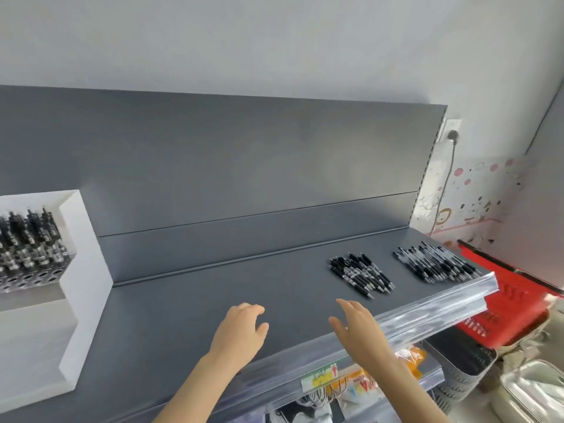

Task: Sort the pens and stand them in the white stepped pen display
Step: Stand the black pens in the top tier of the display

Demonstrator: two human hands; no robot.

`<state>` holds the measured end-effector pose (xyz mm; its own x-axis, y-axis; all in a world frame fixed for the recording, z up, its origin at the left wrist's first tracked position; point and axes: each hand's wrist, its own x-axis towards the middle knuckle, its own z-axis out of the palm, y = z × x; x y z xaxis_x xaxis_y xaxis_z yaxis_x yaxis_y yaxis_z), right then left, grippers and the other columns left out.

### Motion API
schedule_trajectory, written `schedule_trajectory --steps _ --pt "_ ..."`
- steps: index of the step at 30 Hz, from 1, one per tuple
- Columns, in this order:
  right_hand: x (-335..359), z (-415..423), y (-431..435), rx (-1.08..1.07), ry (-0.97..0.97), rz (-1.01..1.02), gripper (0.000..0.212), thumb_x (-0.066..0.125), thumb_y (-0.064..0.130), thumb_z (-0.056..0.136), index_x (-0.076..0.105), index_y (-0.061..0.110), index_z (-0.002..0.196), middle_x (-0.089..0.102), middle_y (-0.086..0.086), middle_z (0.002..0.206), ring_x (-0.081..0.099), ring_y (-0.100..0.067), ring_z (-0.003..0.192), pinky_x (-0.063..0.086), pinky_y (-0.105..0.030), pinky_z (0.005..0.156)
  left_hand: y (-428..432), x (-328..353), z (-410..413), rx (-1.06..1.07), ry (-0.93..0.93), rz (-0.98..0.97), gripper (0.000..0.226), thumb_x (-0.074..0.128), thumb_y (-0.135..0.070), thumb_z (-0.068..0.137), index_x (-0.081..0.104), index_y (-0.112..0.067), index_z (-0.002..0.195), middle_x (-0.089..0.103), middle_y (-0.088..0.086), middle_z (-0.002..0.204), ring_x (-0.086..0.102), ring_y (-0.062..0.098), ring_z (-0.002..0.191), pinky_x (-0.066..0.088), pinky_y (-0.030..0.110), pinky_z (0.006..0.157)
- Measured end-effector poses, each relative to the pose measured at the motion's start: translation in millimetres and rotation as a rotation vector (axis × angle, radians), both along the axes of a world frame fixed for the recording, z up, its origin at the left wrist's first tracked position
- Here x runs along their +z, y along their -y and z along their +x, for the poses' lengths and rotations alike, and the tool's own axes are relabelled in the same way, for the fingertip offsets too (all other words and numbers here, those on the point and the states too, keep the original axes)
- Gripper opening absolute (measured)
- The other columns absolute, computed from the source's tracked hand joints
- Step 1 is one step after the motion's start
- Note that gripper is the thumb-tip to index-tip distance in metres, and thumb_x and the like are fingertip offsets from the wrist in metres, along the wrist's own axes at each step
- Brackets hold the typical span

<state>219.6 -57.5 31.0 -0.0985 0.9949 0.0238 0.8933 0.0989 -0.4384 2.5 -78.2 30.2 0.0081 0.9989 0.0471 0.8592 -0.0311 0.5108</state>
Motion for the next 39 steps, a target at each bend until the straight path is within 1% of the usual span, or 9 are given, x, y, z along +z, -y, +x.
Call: schedule_trajectory --steps 14,19,22,24,26,28,30,32,39 --pt "-24.0 136.0 -100.4 -0.196 -0.032 -0.114 0.047 0.042 0.030 0.098 0.035 0.012 0.141 0.044 -0.005 0.140 0.045 -0.018 0.127 0.040 -0.030 0.103 -142.4 -43.4 123.3 -0.044 0.076 -0.149 0.041 0.042 -0.030 0.096 0.048 -0.012 0.132 0.050 0.002 0.132 0.045 0.016 0.123 0.042 0.029 0.094" --pt "-30.2 168.6 -145.3 -0.245 -0.011 -0.151 0.049 0.044 0.030 0.097 0.035 0.011 0.142 0.044 -0.006 0.141 0.045 -0.019 0.128 0.038 -0.031 0.105 -187.0 -50.9 158.0 -0.025 0.069 -0.196 0.033 0.042 -0.033 0.095 0.058 -0.009 0.112 0.056 0.003 0.112 0.053 0.019 0.102 0.042 0.029 0.078" --pt "-36.6 172.6 -173.7 -0.208 -0.028 -0.173 0.048 0.044 0.029 0.097 0.037 0.010 0.140 0.046 -0.007 0.140 0.047 -0.020 0.126 0.040 -0.031 0.103 -201.3 -52.6 167.5 0.048 0.055 -0.178 0.031 0.042 -0.029 0.094 0.054 -0.004 0.082 0.050 0.006 0.082 0.048 0.023 0.085 0.038 0.031 0.068" --pt "-41.6 173.6 -195.6 -0.174 -0.039 -0.197 0.047 0.044 0.029 0.097 0.039 0.009 0.139 0.048 -0.009 0.137 0.049 -0.021 0.124 0.041 -0.031 0.101 -209.7 -53.6 174.0 0.103 0.065 -0.186 0.036 0.043 -0.028 0.094 0.046 0.001 0.072 0.049 0.017 0.073 0.051 0.033 0.085 0.043 0.035 0.070" --pt "-46.0 172.8 -214.6 -0.123 -0.032 -0.206 0.039 0.044 0.028 0.097 0.047 0.008 0.131 0.053 -0.010 0.129 0.052 -0.023 0.116 0.042 -0.031 0.094 -216.6 -55.8 181.0 0.140 0.068 -0.197 0.036 0.044 -0.032 0.094 0.048 -0.005 0.070 0.045 0.010 0.065 0.055 0.033 0.081 0.048 0.036 0.076" --pt "-50.1 171.8 -229.2 -0.080 -0.017 -0.216 0.013 0.043 0.025 0.096 0.055 0.019 0.098 0.055 -0.008 0.106 0.053 -0.025 0.097 0.040 -0.030 0.079 -221.8 -57.4 190.5 0.190 0.055 -0.199 0.031 0.044 -0.036 0.094 0.055 -0.010 0.081 0.047 0.000 0.070 0.054 0.024 0.077 0.049 0.034 0.077" --pt "-52.5 171.9 -239.0 -0.044 0.002 -0.214 0.026 0.043 0.023 0.094 0.036 0.022 0.069 0.047 -0.004 0.089 0.044 -0.023 0.082 0.034 -0.031 0.068 -226.5 -58.6 203.0 0.265 0.035 -0.199 0.034 0.044 -0.038 0.094 0.059 -0.008 0.099 0.056 0.002 0.092 0.056 0.022 0.090 0.047 0.032 0.078" --pt "-54.0 175.4 -250.5 -0.014 -0.010 -0.208 0.026 0.044 0.025 0.094 0.036 0.016 0.071 0.045 -0.003 0.088 0.043 -0.022 0.079 0.033 -0.031 0.063 -231.9 -59.5 217.8 0.355 0.021 -0.206 0.038 0.044 -0.041 0.094 0.057 -0.007 0.105 0.055 0.006 0.109 0.056 0.023 0.100 0.047 0.032 0.079" --pt "-59.7 168.2 -278.9 0.029 -0.135 -0.324 0.024 0.055 0.023 0.088 0.039 0.010 0.078 0.044 0.001 0.074 0.043 -0.019 0.066 0.027 -0.022 0.046 -248.9 -54.1 255.8 0.550 0.003 -0.296 0.036 0.056 -0.042 0.089 0.052 -0.008 0.103 0.056 0.007 0.110 0.056 0.024 0.103 0.045 0.031 0.071"
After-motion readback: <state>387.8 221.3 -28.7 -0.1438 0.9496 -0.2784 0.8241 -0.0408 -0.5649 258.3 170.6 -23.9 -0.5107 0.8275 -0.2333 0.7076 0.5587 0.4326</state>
